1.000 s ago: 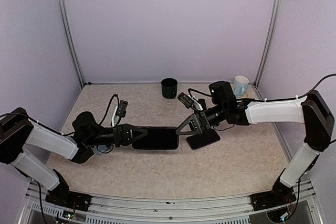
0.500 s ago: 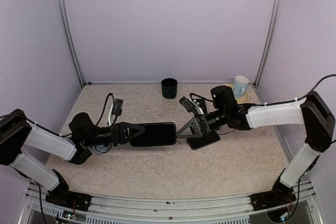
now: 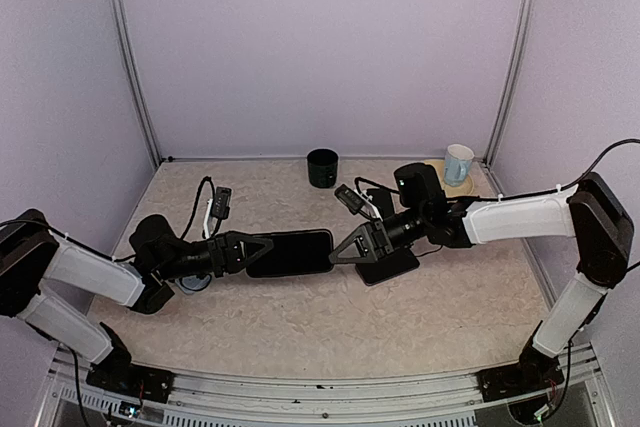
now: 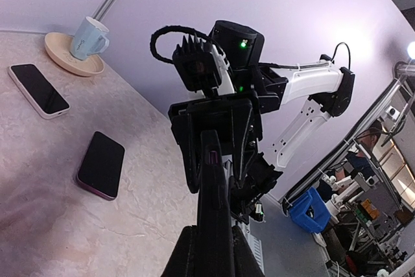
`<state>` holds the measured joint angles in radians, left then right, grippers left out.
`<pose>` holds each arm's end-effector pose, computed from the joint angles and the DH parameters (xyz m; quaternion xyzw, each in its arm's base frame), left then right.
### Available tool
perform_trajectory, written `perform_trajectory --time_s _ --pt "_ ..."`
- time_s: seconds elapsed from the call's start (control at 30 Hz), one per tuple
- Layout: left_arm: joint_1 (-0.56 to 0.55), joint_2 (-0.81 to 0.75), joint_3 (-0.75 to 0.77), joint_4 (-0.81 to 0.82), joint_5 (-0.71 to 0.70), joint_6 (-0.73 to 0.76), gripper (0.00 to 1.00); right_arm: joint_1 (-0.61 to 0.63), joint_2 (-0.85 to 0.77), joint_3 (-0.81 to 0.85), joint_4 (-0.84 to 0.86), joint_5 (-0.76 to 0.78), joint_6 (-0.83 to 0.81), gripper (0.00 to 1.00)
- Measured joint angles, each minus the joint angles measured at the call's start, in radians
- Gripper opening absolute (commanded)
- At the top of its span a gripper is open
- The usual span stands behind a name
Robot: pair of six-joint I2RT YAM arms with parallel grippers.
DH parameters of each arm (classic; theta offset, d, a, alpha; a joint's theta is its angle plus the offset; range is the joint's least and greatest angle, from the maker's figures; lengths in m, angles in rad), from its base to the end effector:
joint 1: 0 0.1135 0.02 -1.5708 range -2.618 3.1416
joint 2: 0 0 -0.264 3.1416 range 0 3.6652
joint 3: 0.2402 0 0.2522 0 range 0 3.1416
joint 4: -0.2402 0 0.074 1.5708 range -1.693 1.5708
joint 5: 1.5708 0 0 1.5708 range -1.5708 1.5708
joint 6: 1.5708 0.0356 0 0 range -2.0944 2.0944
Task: Put the phone into the phone case
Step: Press the phone case against the phone.
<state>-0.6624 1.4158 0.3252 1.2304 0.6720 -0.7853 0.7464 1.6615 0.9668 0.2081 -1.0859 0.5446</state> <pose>0.1807 -0.1691 0.1990 0.2104 0.6334 -0.6340 0.3906 0.2360 0.2612 0.2233 -0.3391 0.7029 0.6193 0.0866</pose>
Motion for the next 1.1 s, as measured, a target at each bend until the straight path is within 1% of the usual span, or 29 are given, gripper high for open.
perform_trajectory --time_s 0.2,0.27,0.47,0.8,0.87,0.97,1.03,1.1 --pt "0.0 0.0 0.0 0.004 0.0 -0.003 0.0 0.007 0.026 0.019 -0.006 0.008 -0.002 0.24" --pt "0.001 0.0 0.0 0.004 0.0 -0.003 0.0 0.008 0.028 0.02 -0.01 0.008 0.0 0.21" --pt "0.003 0.0 0.0 0.004 -0.004 -0.003 0.0 0.011 0.029 0.034 -0.035 0.012 -0.006 0.15" --pt "0.007 -0.002 0.0 -0.008 -0.016 -0.02 0.0 0.011 0.029 0.039 -0.045 0.031 -0.041 0.02" --pt "0.007 -0.002 -0.001 -0.011 -0.021 -0.021 0.0 0.011 0.029 0.042 -0.052 0.04 -0.05 0.0" --pt "0.009 -0.002 -0.002 -0.012 -0.027 -0.021 0.0 0.012 0.029 0.052 -0.071 0.065 -0.068 0.0" --pt "0.01 -0.002 -0.002 -0.016 -0.031 -0.021 0.05 0.013 0.028 0.053 -0.076 0.076 -0.078 0.0" --pt "0.01 -0.002 -0.002 -0.021 -0.033 -0.021 0.14 0.014 0.027 0.053 -0.08 0.084 -0.082 0.0"
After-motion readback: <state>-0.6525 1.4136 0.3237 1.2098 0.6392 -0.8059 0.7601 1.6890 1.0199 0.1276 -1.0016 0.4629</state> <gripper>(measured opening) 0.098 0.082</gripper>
